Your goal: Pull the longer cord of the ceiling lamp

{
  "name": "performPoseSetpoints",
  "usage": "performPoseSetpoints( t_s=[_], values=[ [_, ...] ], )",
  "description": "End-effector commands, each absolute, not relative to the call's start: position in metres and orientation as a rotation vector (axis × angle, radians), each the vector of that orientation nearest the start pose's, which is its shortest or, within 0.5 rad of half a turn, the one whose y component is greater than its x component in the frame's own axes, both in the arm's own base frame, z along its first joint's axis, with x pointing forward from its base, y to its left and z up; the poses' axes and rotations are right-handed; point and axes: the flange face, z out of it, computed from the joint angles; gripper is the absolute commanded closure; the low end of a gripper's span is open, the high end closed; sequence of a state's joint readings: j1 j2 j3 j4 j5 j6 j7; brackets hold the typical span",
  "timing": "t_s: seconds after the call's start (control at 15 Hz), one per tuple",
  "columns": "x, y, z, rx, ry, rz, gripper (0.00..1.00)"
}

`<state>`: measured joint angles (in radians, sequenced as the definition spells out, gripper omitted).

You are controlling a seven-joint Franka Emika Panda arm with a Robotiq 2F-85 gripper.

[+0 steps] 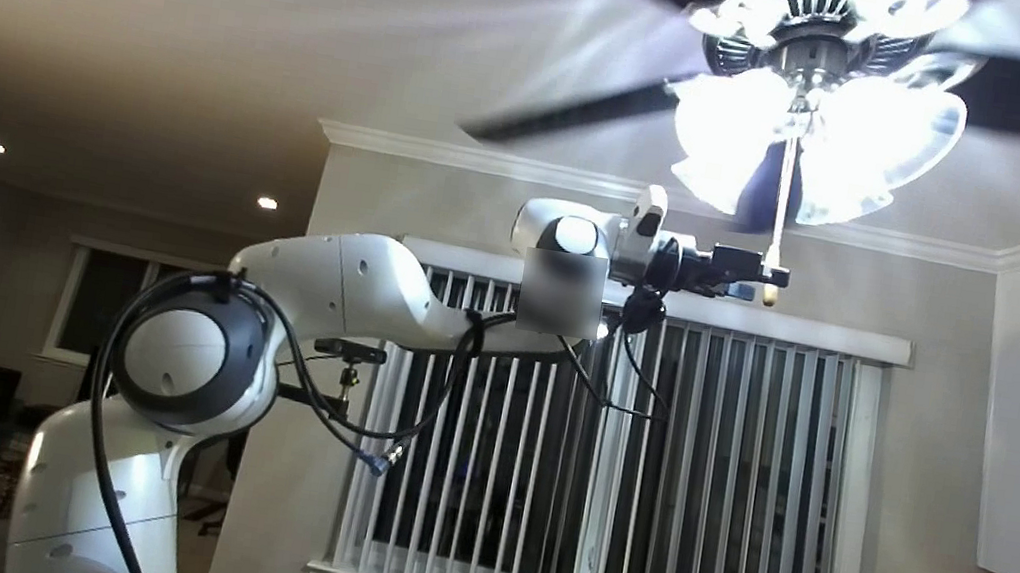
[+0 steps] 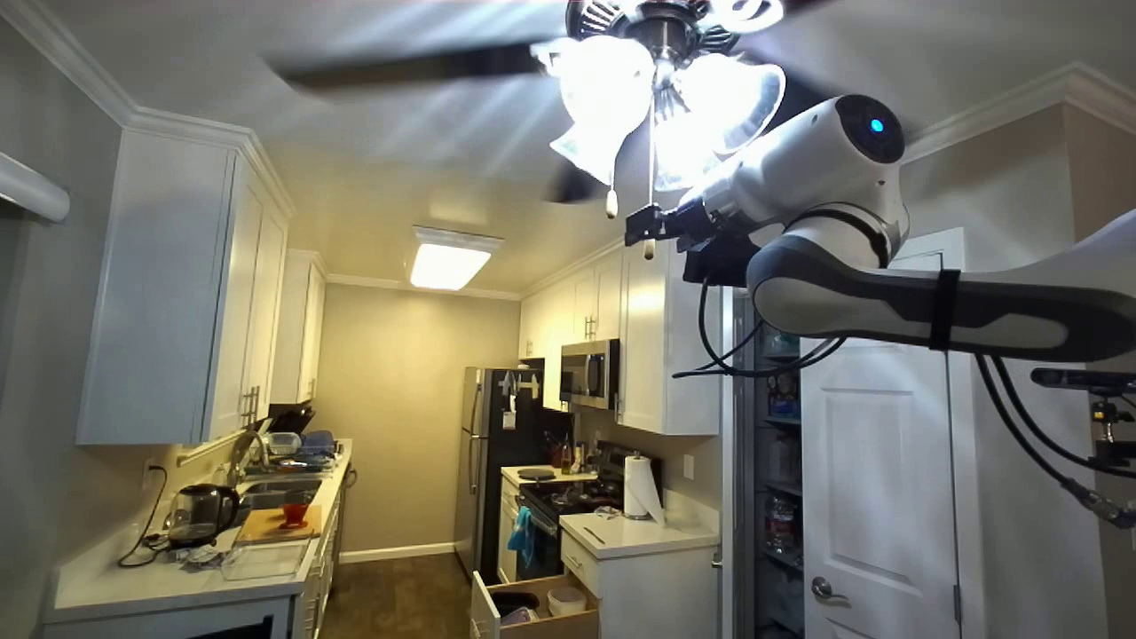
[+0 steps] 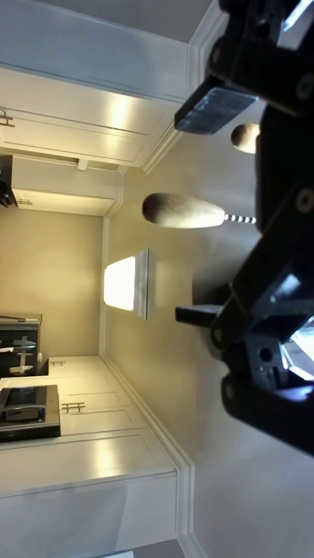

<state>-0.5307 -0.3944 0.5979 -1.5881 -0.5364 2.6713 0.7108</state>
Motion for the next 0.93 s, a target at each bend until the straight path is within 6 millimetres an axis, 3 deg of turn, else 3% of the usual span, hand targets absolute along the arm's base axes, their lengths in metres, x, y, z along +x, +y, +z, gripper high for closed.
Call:
performPoseSetpoints(
  t_s=[0.0,0.67,0.73,0.87],
  values=[
    [0.4451,0.1526,0.9097,-2.362,0.284,-2.286,0.26],
    [0.4522,0.1447,0.9133,-2.363,0.313,-2.303,0.93],
    [0.4522,0.1443,0.9134,-2.364,0.314,-2.304,0.98],
    [0.4523,0.1444,0.9127,-2.370,0.314,-2.301,0.98]
  ],
)
